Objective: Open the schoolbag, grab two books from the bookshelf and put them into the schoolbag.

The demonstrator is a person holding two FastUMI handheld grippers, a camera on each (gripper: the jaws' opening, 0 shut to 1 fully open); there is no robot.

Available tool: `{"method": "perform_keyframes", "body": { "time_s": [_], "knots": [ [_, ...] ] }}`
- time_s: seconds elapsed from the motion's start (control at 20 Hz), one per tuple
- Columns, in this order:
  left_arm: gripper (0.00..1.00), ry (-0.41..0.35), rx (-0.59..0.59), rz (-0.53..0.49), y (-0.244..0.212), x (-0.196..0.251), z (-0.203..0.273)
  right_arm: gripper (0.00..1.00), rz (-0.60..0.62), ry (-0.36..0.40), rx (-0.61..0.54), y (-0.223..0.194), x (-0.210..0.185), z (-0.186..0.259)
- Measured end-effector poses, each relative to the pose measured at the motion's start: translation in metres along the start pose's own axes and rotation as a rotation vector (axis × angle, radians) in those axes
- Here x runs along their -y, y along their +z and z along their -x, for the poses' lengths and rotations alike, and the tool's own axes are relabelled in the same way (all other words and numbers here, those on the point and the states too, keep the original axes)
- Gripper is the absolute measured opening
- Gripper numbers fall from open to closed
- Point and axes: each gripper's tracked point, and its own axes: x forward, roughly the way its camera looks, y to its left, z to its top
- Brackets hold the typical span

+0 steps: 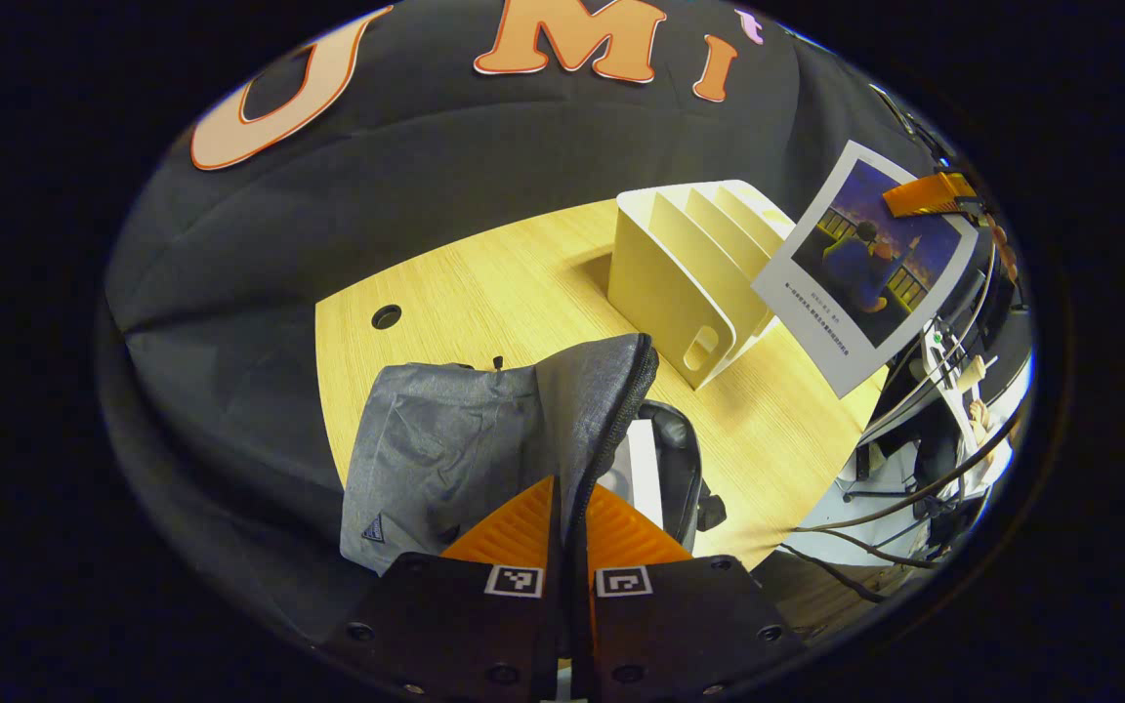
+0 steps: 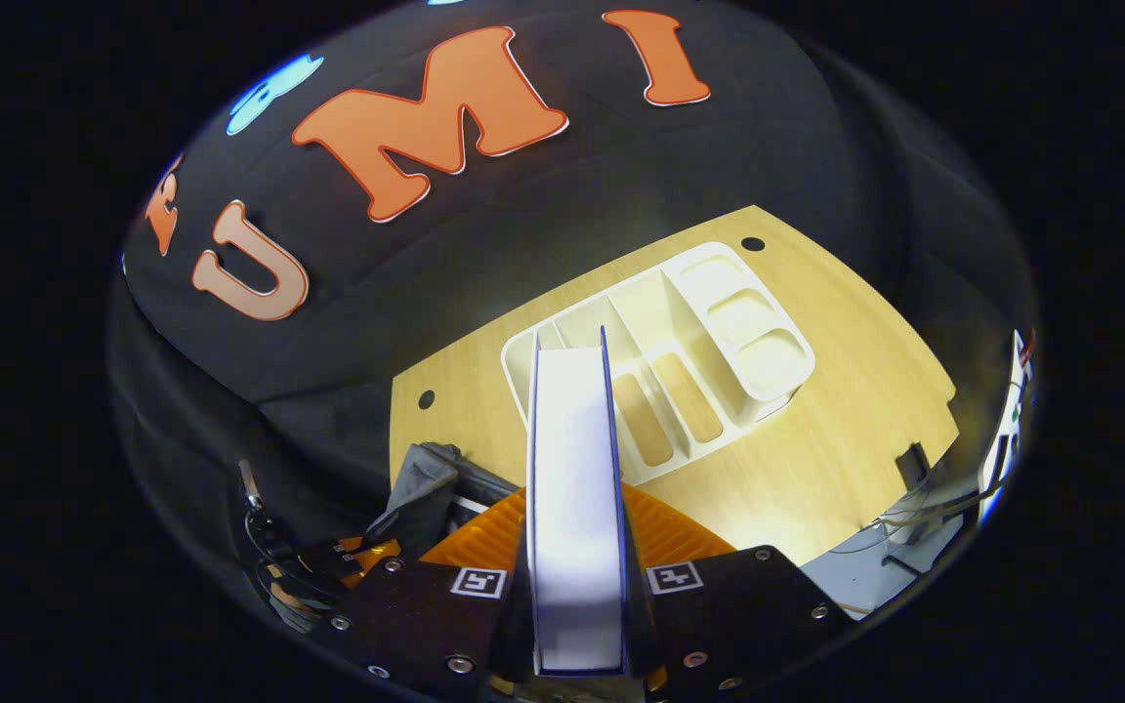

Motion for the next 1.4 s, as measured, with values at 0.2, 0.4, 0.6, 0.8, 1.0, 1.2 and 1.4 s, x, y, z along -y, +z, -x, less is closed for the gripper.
{"method": "perform_keyframes", "body": {
  "time_s": [0.2, 0.4, 0.6, 0.8, 1.0, 1.2, 1.4],
  "knots": [
    [0.06, -0.029, 0.013, -0.008, 0.0, -0.007, 0.006, 0.38, -0.074, 0.083, 0.039, -0.032, -0.024, 0.01],
    [0.06, -0.047, 0.025, -0.005, 0.0, -0.011, 0.01, 0.37, -0.164, 0.186, 0.056, -0.067, -0.052, -0.008],
    [0.06, -0.051, 0.036, -0.012, 0.001, -0.014, 0.016, 0.37, -0.287, 0.298, 0.068, -0.096, -0.077, -0.041],
    [0.06, -0.043, 0.053, -0.027, 0.002, -0.017, 0.023, 0.37, -0.352, 0.39, 0.097, -0.118, -0.103, -0.075],
    [0.06, -0.039, 0.06, -0.029, 0.004, -0.017, 0.024, 0.37, -0.394, 0.405, 0.14, -0.139, -0.114, -0.109],
    [0.06, -0.032, 0.068, -0.024, 0.007, -0.012, 0.02, 0.37, -0.497, 0.398, 0.185, -0.155, -0.117, -0.134],
    [0.06, -0.032, 0.085, -0.044, 0.012, -0.001, 0.018, 0.37, -0.544, 0.411, 0.138, -0.187, -0.13, -0.154]
  ]
}}
